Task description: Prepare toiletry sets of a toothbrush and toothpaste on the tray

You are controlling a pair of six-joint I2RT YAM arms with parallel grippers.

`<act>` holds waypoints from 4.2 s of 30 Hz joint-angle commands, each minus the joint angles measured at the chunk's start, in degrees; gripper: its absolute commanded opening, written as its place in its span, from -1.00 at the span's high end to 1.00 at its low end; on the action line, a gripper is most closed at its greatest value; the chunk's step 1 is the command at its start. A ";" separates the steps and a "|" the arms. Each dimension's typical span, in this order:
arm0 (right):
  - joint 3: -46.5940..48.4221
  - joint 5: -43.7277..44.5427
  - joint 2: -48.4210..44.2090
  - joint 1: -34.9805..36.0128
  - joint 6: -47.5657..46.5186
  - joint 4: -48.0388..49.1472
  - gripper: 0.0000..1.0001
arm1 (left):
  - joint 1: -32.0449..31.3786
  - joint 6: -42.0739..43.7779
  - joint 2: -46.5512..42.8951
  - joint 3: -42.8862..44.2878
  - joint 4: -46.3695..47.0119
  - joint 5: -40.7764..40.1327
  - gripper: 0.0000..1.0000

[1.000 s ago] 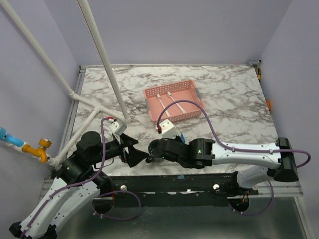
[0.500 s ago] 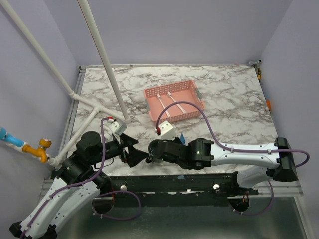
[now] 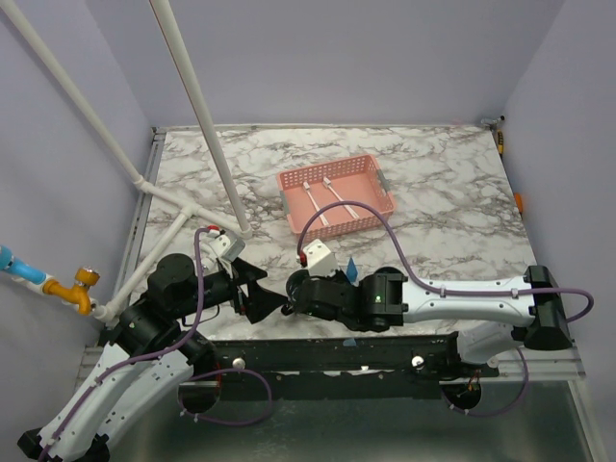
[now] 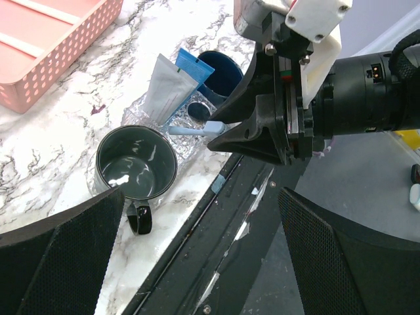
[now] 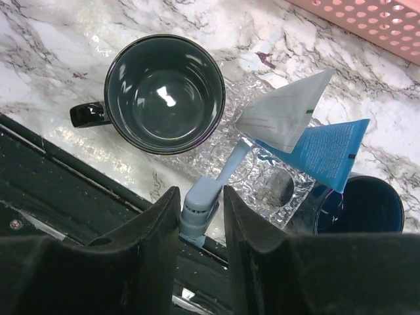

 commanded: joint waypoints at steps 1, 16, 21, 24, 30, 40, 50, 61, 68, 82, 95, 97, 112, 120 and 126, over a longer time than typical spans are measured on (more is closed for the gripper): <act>0.67 -0.29 1.03 0.89 1.46 -1.06 0.28 | 0.00 0.52 -0.41 -0.79 1.23 0.57 -0.98; 2.61 -0.45 0.75 2.03 2.23 -1.89 0.12 | -0.07 0.52 -0.59 -0.88 1.50 1.15 -0.98; 3.88 -1.04 -0.65 2.22 1.95 -1.61 0.10 | 0.01 0.52 -0.55 -0.88 1.50 1.20 -0.98; 4.58 -0.84 -1.95 2.17 1.37 -0.90 0.09 | -0.01 0.52 -0.54 -0.86 1.52 1.32 -0.98; 8.42 3.08 -2.09 2.08 2.75 -3.49 0.01 | -0.02 0.51 -0.67 -0.88 1.59 1.30 -0.98; 14.12 1.32 -0.88 -7.38 -0.63 -3.54 -0.01 | -0.04 0.43 -0.58 -0.88 1.56 1.31 -0.98; 15.98 -10.96 3.49 -23.63 -9.09 2.69 0.03 | 0.00 0.43 -0.83 -0.82 1.30 0.63 -0.98; 20.37 -25.70 14.18 -39.77 -17.01 8.75 0.09 | 0.00 0.52 0.00 -0.53 0.86 -0.44 -0.98; 22.42 -34.14 21.48 -46.97 -20.57 11.99 0.10 | -0.06 0.61 -0.46 -0.51 0.59 -1.23 -0.98; 27.20 -35.37 34.85 -50.91 -23.28 14.85 0.14 | -0.02 0.52 -1.10 -0.49 0.72 -1.34 -0.98; 32.04 -32.24 42.34 -53.39 -25.04 15.61 0.00 | 0.01 0.52 -1.27 -0.62 0.77 -1.29 -0.98; 32.34 -32.50 43.07 -53.67 -24.90 15.69 -0.01 | -0.02 0.52 -1.22 -0.60 0.80 -1.36 -0.98; 29.77 -33.09 45.16 -54.46 -24.11 17.38 0.00 | -0.01 0.52 -1.47 -0.62 0.81 -1.28 -0.98; 27.70 -33.36 45.72 -54.51 -24.16 17.80 0.00 | -0.03 0.52 -1.49 -0.62 0.78 -1.21 -0.98; 26.20 -33.85 45.69 -54.46 -24.50 17.83 0.18 | -0.03 0.47 -1.59 -0.69 0.81 -1.10 -0.98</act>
